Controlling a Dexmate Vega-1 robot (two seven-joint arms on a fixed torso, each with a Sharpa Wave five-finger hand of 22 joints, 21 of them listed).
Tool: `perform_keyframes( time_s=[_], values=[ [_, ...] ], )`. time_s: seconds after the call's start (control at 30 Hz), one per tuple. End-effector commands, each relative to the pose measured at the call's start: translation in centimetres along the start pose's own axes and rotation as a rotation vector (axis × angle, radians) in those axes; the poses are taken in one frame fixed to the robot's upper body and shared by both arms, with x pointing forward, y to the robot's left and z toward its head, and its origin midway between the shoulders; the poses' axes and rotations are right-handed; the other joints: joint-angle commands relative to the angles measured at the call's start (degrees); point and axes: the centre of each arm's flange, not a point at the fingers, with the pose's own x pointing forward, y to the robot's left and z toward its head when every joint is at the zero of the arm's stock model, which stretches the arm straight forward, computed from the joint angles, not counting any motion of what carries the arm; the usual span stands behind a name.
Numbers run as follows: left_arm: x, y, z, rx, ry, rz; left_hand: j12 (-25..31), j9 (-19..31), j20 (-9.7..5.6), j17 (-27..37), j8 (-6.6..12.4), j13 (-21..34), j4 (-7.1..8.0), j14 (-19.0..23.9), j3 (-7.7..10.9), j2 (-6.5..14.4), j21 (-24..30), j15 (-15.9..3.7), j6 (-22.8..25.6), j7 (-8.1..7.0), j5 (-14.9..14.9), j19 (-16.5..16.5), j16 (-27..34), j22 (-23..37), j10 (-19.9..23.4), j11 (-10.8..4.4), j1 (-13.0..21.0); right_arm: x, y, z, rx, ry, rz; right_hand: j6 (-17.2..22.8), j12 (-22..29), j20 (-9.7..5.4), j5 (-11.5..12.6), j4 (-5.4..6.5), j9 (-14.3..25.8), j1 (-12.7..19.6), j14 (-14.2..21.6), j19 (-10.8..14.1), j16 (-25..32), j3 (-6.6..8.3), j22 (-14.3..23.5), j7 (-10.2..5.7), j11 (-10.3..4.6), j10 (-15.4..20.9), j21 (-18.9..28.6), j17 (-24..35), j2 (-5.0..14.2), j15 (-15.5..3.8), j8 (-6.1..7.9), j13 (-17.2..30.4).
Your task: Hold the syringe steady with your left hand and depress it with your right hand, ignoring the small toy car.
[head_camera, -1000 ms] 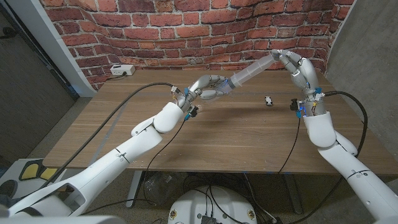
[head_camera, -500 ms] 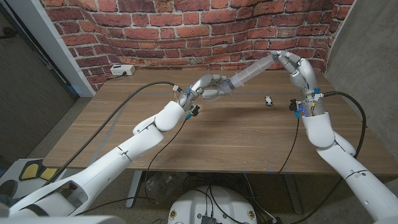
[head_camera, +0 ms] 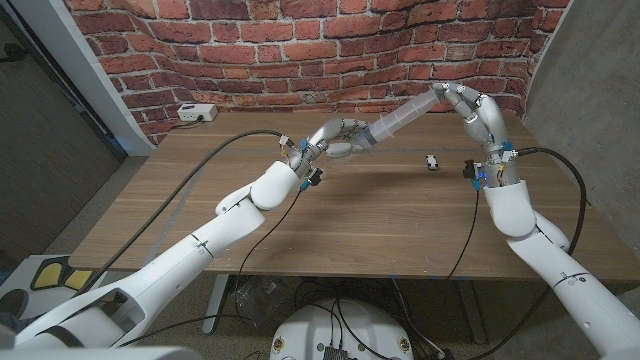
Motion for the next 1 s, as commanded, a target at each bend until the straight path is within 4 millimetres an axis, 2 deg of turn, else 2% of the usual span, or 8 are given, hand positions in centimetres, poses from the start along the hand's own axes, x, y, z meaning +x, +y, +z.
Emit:
perform_keyframes(
  time_s=[0.03,1.0],
  values=[
    [0.4,0.0,0.1,-0.004,-0.009,0.005,0.21,0.26,-0.12,0.06,-0.24,0.24,5.56,-0.29,6.26,1.34,-0.27,-1.35,0.25,0.13,-0.05,-0.35,0.12,0.02,0.14,-0.3,-1.46,0.0,0.4,-0.2,0.011,-0.001,0.001,0.92,0.0,-2.26,-0.16,0.14,0.14,0.44,0.76,2.5,-0.28,0.33,0.18,-0.08,0.11,0.73,-0.24,0.13,0.16,-0.21,-0.23,0.25],
    [1.0,-0.2,1.2,0.014,-0.044,-0.008,0.19,0.26,-0.18,0.05,-0.31,0.23,5.53,-0.52,6.66,1.23,-0.5,-1.23,0.06,-0.01,-0.18,-0.53,0.11,0.04,-0.04,-0.44,-1.94,-0.4,1.0,0.2,0.036,0.002,0.016,1.64,-0.23,-2.41,-0.19,0.21,0.13,0.79,1.52,3.25,-0.48,0.54,0.23,-0.27,-0.23,1.3,-0.37,0.13,0.54,-0.61,-0.45,0.23]
  ],
)
